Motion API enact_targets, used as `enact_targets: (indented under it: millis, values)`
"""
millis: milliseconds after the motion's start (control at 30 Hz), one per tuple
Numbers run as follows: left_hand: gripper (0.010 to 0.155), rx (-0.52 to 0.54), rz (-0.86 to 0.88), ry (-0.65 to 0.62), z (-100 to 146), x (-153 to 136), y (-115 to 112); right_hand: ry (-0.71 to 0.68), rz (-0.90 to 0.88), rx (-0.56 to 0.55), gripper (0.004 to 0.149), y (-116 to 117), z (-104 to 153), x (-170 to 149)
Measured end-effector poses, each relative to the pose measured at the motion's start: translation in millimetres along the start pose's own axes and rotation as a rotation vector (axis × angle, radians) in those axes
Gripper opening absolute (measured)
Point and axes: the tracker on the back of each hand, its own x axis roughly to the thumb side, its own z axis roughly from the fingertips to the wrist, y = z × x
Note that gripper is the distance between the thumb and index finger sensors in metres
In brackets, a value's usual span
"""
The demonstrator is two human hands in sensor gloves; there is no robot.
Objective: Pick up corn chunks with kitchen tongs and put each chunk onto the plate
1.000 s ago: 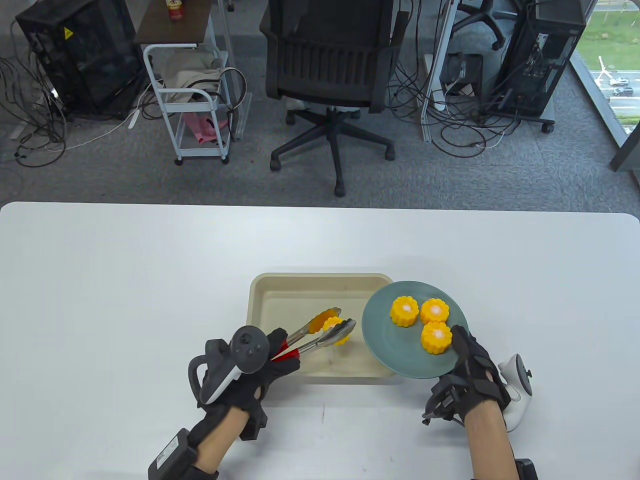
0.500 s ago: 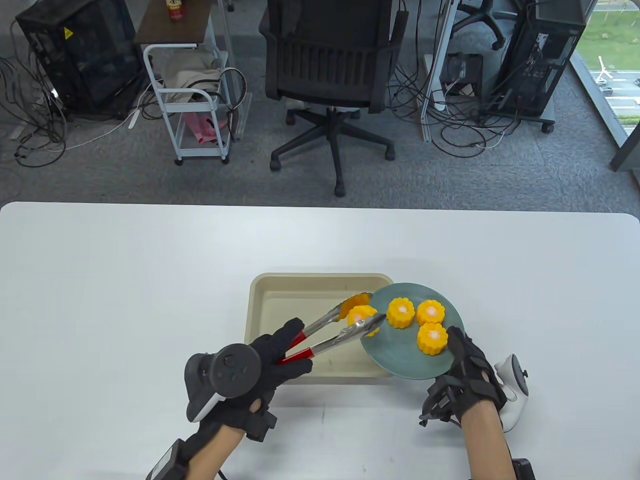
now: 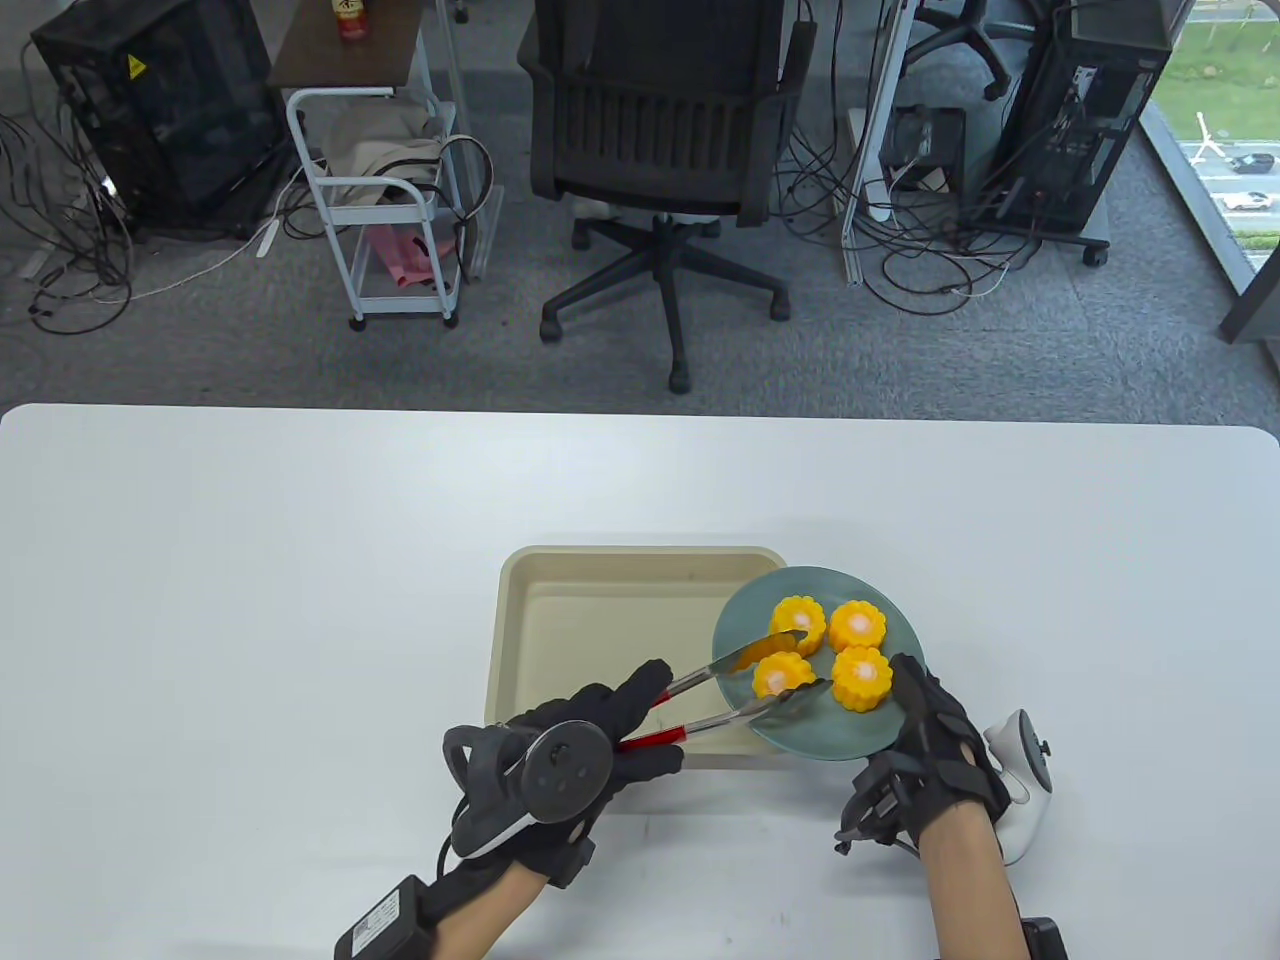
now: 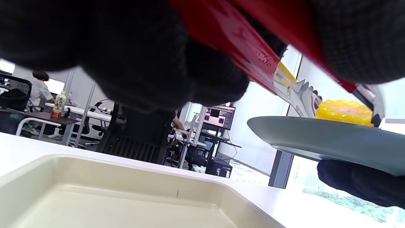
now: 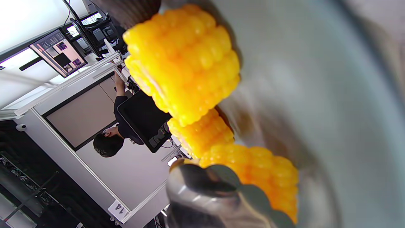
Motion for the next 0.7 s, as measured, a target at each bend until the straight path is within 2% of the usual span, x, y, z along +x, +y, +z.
enact_targets:
  millis: [267, 700]
  values:
    - [0.085, 0.016, 0.092, 0.007, 1.5, -7.7, -0.7, -0.002, 0.007, -0.008, 0.053, -0.7, -0.5, -0.5]
    - [0.09, -0.004, 0.227, 0.233, -2.4, -62.8, 6.3, -0.012, -0.001, -0.003, 0.053, -1.3, 0.2, 0.9]
